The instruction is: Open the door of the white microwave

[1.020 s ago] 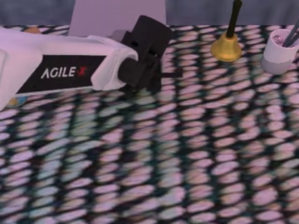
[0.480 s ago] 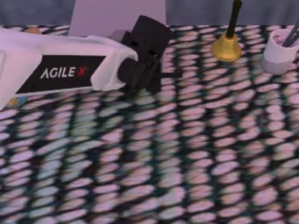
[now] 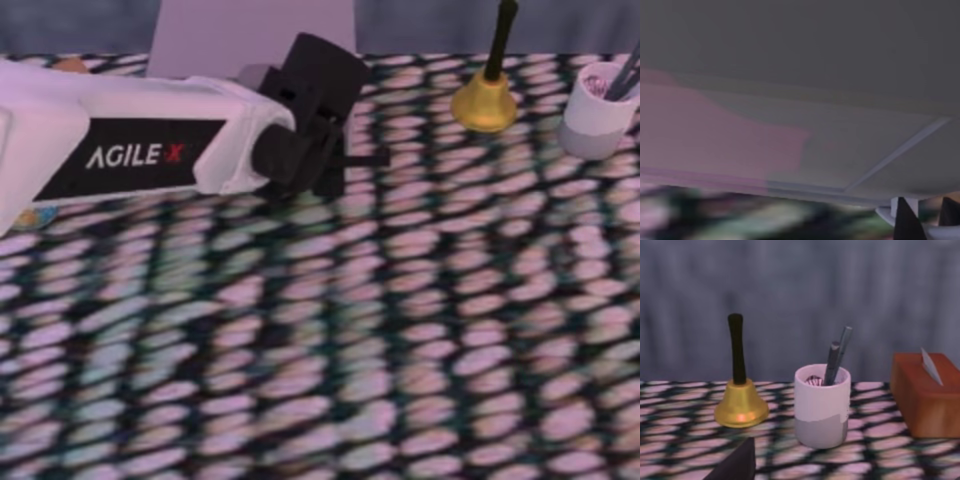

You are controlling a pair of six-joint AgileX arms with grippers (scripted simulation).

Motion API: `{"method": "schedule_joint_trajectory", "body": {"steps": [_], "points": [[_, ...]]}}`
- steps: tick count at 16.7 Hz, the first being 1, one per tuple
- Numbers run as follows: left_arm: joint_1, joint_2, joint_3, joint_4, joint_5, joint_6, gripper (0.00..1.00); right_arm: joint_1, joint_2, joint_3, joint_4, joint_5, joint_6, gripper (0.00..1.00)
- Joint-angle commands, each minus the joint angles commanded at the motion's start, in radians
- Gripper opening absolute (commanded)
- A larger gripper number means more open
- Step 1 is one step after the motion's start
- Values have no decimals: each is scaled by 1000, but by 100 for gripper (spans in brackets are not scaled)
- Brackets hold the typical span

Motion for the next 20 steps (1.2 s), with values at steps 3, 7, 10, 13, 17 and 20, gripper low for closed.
{"method": "schedule_joint_trajectory", "body": {"steps": [3,7,10,13,17,20], "points": [[0,0,0,0,0,0,0,0,0,0,0,0,0,100],[0,0,0,0,0,0,0,0,0,0,0,0,0,100],[-4,-2,-12,6,11,6,0,0,0,0,0,0,0,100],[4,-29,-42,30,28,34,0,0,0,0,0,0,0,100],[9,-46,-73,46,44,62,0,0,0,0,0,0,0,100],[9,-46,-73,46,44,62,0,0,0,0,0,0,0,100]]}}
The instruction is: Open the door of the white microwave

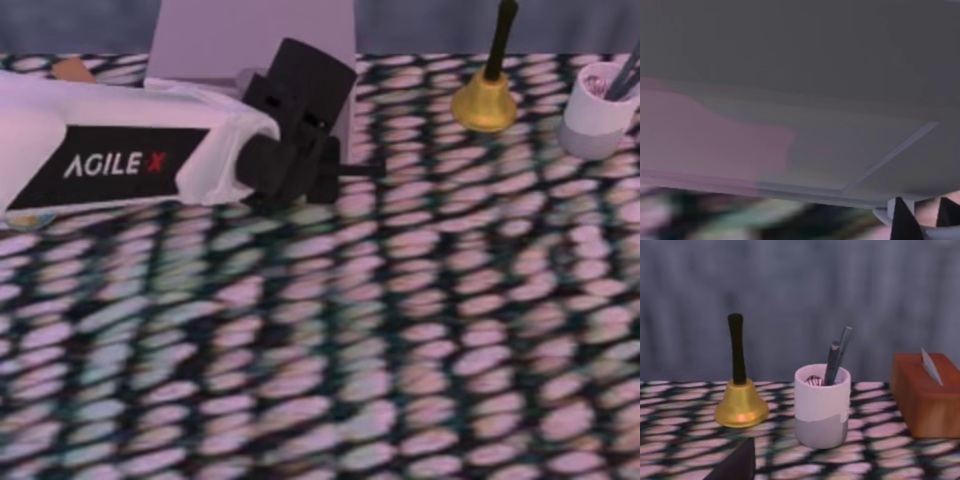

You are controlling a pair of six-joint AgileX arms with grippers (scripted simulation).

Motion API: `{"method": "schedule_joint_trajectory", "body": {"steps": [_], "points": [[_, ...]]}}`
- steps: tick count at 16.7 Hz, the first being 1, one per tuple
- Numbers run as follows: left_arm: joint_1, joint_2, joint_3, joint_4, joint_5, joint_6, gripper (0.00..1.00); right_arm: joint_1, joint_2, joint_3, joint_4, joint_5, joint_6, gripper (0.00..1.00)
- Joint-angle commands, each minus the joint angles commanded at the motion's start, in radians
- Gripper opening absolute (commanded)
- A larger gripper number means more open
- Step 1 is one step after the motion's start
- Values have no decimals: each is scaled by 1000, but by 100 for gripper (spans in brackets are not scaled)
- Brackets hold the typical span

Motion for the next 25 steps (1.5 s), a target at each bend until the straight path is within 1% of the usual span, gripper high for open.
{"method": "schedule_joint_trajectory", "body": {"steps": [20,25], "points": [[0,0,0,0,0,0,0,0,0,0,0,0,0,100],[2,-19,-29,18,23,25,0,0,0,0,0,0,0,100]]}}
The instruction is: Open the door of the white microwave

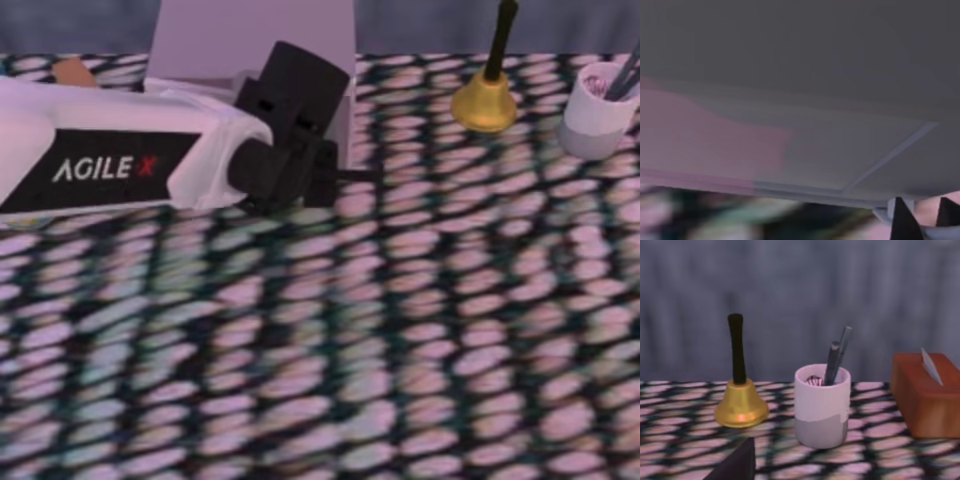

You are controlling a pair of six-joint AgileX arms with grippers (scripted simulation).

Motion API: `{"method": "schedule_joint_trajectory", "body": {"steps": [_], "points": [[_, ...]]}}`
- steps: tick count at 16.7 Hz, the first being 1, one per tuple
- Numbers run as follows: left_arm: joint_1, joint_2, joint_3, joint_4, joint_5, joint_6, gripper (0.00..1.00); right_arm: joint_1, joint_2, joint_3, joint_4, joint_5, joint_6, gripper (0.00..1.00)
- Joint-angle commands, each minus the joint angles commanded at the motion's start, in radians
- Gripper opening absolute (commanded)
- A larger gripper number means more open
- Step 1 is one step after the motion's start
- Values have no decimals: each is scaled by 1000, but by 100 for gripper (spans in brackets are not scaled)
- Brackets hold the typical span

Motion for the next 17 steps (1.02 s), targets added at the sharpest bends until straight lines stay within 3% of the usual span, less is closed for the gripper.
{"method": "schedule_joint_trajectory", "body": {"steps": [4,17], "points": [[9,-24,-37,21,23,35,0,0,0,0,0,0,0,100],[9,-24,-37,22,23,36,0,0,0,0,0,0,0,100]]}}
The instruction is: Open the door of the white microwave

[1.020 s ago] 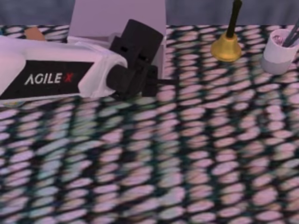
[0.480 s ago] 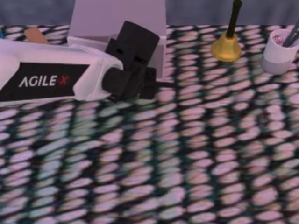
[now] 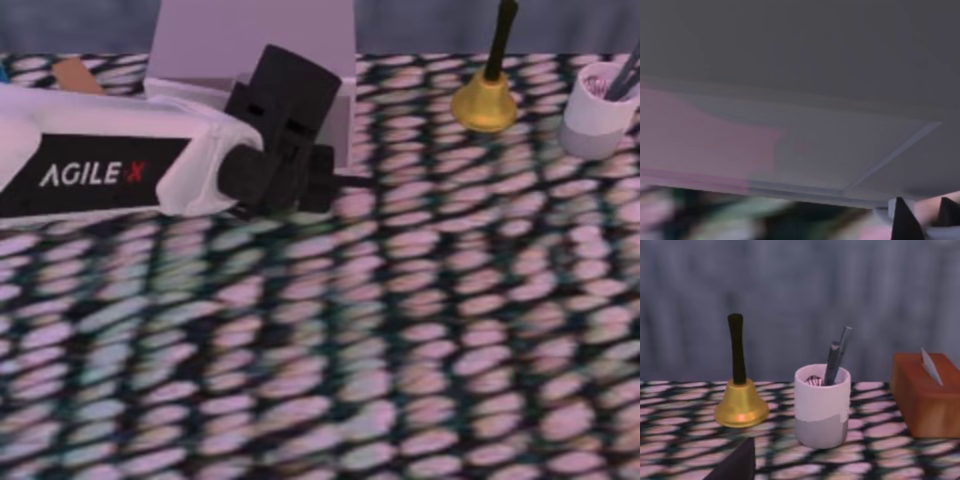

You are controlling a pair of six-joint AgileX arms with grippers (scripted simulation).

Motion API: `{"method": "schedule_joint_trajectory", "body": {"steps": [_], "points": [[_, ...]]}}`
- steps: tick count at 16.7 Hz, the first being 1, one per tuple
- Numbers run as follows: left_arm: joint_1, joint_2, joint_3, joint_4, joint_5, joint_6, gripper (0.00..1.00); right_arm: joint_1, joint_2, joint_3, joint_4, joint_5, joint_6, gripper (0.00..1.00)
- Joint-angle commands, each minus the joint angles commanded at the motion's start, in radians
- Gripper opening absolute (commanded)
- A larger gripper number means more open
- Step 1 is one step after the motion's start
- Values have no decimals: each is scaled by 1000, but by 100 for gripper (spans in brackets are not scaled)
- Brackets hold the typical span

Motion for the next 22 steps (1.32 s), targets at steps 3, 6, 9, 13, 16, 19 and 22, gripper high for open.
{"method": "schedule_joint_trajectory", "body": {"steps": [3,6,9,13,16,19,22], "points": [[0,0,0,0,0,0,0,0,0,0,0,0,0,100],[0,0,0,0,0,0,0,0,0,0,0,0,0,100],[0,0,0,0,0,0,0,0,0,0,0,0,0,100],[-6,2,0,1,8,-2,0,0,0,0,0,0,0,100],[3,-18,-27,15,25,26,0,0,0,0,0,0,0,100],[12,-39,-56,33,45,56,0,0,0,0,0,0,0,100],[14,-43,-64,36,50,64,0,0,0,0,0,0,0,100]]}}
